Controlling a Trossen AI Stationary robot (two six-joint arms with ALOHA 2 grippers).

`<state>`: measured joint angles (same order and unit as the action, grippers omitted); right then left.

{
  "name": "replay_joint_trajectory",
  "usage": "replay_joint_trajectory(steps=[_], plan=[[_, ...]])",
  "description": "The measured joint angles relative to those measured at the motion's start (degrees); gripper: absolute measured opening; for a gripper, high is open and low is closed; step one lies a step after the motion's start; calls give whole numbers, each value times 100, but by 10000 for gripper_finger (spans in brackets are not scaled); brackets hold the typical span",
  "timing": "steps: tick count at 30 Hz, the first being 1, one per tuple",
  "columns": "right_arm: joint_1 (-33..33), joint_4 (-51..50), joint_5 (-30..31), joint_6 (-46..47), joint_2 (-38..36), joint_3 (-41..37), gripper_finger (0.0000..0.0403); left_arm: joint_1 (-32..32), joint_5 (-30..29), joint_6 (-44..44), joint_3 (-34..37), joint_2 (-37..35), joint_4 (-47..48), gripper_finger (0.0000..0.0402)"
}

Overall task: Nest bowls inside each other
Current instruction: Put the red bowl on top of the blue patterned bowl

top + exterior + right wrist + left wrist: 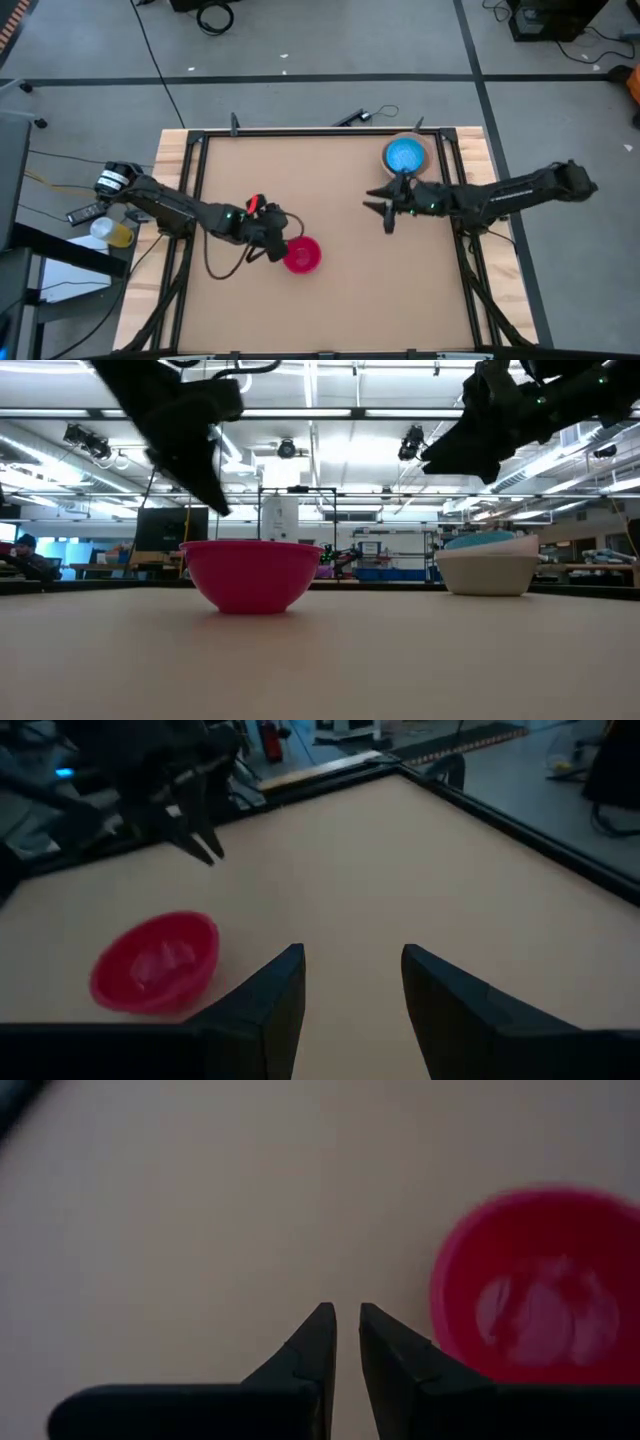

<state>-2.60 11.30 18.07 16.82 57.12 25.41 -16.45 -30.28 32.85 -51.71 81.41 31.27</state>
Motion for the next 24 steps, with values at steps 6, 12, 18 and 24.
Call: replay_joint_trajectory(steps=[6,12,18,24], plan=[[-460,817,111,212,920,74,174,-248,330,502,66,39,-38,67],[-554,1005,-148,163,1572,495,174,-151,389,557,64,195,-129,142],[-554,984,-491,267,1980,1033,174,-5,692,510,66,826,-894,204],[-558,805,-726,9,2307,1316,174,202,864,542,68,1304,-1113,208]])
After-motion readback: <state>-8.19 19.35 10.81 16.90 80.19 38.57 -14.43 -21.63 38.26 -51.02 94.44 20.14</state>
